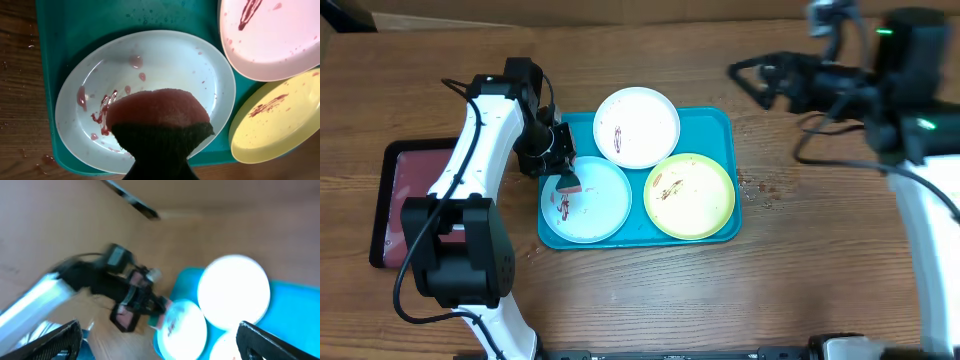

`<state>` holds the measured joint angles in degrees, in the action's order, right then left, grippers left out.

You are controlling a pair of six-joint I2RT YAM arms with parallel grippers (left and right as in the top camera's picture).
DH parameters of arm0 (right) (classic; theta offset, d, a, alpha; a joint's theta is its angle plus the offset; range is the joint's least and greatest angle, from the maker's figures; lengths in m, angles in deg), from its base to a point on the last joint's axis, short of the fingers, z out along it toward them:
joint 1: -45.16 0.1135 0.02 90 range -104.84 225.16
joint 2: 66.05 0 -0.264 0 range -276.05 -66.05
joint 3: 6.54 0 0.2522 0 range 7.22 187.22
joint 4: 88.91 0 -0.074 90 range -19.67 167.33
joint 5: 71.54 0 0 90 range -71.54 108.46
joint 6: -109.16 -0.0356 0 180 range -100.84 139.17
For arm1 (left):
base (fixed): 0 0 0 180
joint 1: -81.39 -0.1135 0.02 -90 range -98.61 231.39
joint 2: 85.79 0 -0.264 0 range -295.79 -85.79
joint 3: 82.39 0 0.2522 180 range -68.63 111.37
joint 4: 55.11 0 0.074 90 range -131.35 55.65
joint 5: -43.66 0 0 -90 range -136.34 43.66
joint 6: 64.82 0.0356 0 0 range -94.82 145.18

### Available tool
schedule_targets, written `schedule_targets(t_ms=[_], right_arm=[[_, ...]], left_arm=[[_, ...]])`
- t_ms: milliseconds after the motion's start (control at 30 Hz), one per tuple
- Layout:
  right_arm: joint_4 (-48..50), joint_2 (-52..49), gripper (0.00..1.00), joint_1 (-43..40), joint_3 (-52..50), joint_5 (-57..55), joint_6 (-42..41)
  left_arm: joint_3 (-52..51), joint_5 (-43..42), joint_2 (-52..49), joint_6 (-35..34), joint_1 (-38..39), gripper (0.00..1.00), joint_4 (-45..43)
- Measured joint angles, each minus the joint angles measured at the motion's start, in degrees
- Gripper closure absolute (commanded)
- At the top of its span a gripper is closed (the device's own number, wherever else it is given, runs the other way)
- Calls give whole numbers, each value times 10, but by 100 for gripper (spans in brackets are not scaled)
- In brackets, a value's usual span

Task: Clean dirty plates on tray and stack at the side
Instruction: 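Reach the right gripper to the light-blue plate rim and grip it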

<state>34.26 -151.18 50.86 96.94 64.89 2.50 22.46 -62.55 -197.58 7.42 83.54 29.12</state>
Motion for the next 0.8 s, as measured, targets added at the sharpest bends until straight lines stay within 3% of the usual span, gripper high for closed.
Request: schedule_targets(t_ms=[167,333,367,433,500,800], right_arm=[[-59,-64,4,150,0,-186,-35],[-72,-133,0,253,0,-279,-52],[-71,-149,4,263,0,-293,-54],[-64,-184,26,279,0,-314,-57],[-51,-212,39,290,0,-331,-58],[3,-269,41,348,0,-386,-71]], left_arm=[[0,-3,0,4,0,96,-7],[0,-3,0,4,0,96,-18],[0,-3,0,4,0,96,-17],[0,-3,0,4,0,96,-17],[0,-3,0,4,0,96,-15],[0,-3,0,4,0,96,-15]])
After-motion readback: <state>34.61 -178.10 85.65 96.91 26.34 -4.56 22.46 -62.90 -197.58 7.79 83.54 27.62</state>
